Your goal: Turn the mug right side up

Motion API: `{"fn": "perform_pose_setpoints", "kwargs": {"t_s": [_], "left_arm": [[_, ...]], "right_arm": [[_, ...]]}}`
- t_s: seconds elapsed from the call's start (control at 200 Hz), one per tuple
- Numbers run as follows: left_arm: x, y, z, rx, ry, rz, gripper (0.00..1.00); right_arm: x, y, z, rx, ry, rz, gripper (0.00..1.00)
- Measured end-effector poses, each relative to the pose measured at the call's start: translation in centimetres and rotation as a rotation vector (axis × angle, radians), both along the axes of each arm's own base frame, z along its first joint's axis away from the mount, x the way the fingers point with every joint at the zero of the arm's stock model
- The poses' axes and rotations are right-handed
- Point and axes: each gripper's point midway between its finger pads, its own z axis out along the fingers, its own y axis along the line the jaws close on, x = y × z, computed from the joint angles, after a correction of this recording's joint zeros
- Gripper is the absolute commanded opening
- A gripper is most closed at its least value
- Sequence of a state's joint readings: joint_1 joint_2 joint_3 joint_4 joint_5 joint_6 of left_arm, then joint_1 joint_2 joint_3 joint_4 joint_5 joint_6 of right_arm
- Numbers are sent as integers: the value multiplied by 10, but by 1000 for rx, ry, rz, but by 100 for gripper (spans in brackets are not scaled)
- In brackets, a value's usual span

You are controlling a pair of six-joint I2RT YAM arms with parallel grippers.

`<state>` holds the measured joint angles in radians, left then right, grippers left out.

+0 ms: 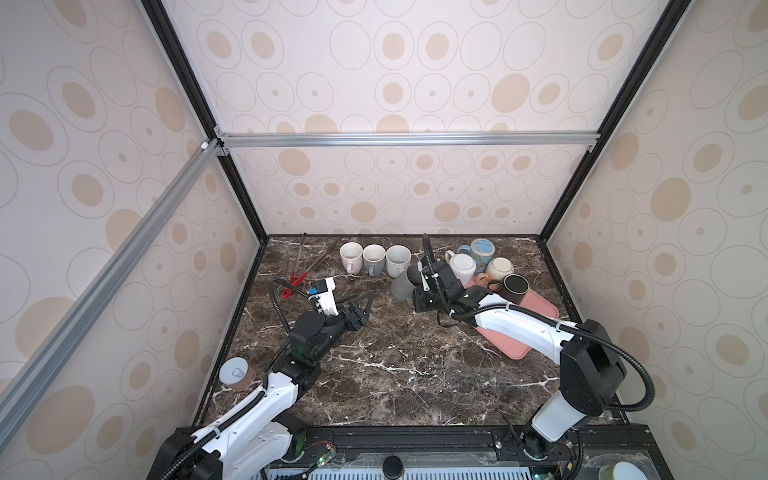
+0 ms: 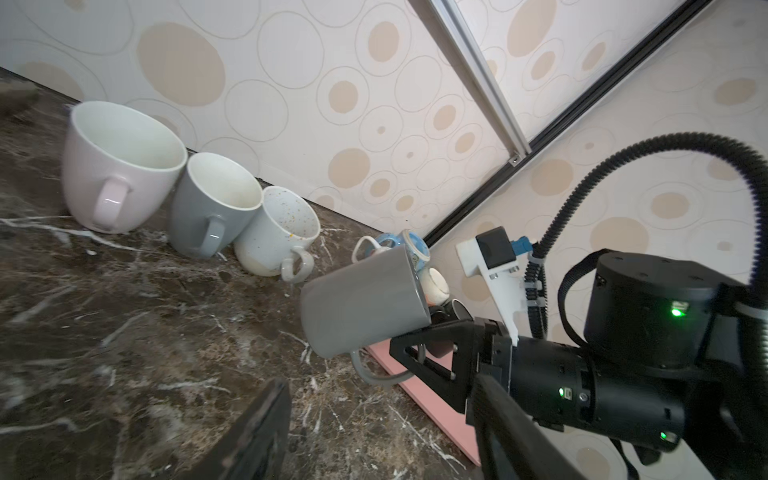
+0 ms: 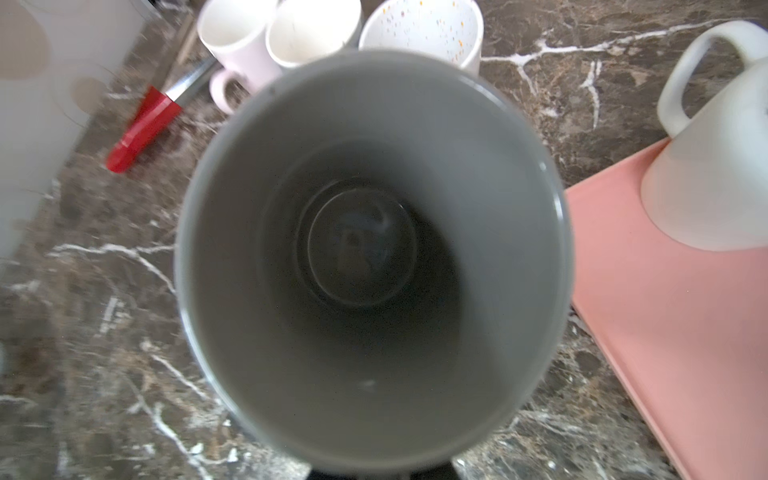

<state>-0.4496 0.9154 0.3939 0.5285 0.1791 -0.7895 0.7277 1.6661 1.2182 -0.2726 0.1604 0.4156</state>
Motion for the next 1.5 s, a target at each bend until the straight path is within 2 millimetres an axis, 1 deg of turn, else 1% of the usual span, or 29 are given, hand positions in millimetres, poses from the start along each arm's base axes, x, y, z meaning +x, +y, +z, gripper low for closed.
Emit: {"fn": "perform_pose_setpoints", "kwargs": {"t_s": [0.11, 0.235, 0.41, 0.565, 0.62, 0.69, 0.775, 0.905, 1.04, 1.135, 1.2, 1.275, 1.375, 1.445, 1.5], "left_arm": [[-2, 9, -6, 54, 12, 38, 71], [-3, 18, -14, 115, 27, 64, 71], [-4, 23, -27, 177, 57, 77, 71], [-5, 24, -30, 190, 67, 77, 71], [-5, 24, -30, 190, 67, 76, 71], [-5, 23, -30, 190, 67, 72, 71], [-5, 23, -30, 190, 67, 70, 71], [-5, 23, -30, 189, 67, 69, 71], [-5, 23, -30, 189, 67, 67, 70], [-5, 23, -30, 188, 68, 65, 70], [-5, 22, -31, 188, 70, 58, 69], [-5, 20, -32, 190, 75, 49, 67], [-3, 15, -33, 195, 82, 28, 65], [-1, 9, -33, 193, 86, 1, 64], [1, 4, -34, 192, 91, -21, 64]], "right_arm": [[-7, -2, -20, -122, 17, 17, 0], [-11, -7, -36, -218, 23, 29, 0], [-12, -12, -45, -272, 28, 32, 0], [-15, -8, -58, -292, 47, 49, 0], [-15, -4, -57, -294, 42, 58, 0], [-16, 1, -58, -294, 39, 68, 9], [-16, 4, -58, -292, 39, 74, 23], [-16, 7, -57, -286, 34, 82, 38], [-16, 11, -53, -267, 39, 83, 47], [-18, 11, -49, -254, 41, 79, 49], [-19, 10, -41, -243, 35, 75, 50], [-20, 7, -26, -226, 15, 70, 52], [-20, 3, 2, -203, -39, 62, 55], [-18, -3, 22, -193, -82, 55, 56], [-15, -13, 36, -189, -106, 43, 56]]}}
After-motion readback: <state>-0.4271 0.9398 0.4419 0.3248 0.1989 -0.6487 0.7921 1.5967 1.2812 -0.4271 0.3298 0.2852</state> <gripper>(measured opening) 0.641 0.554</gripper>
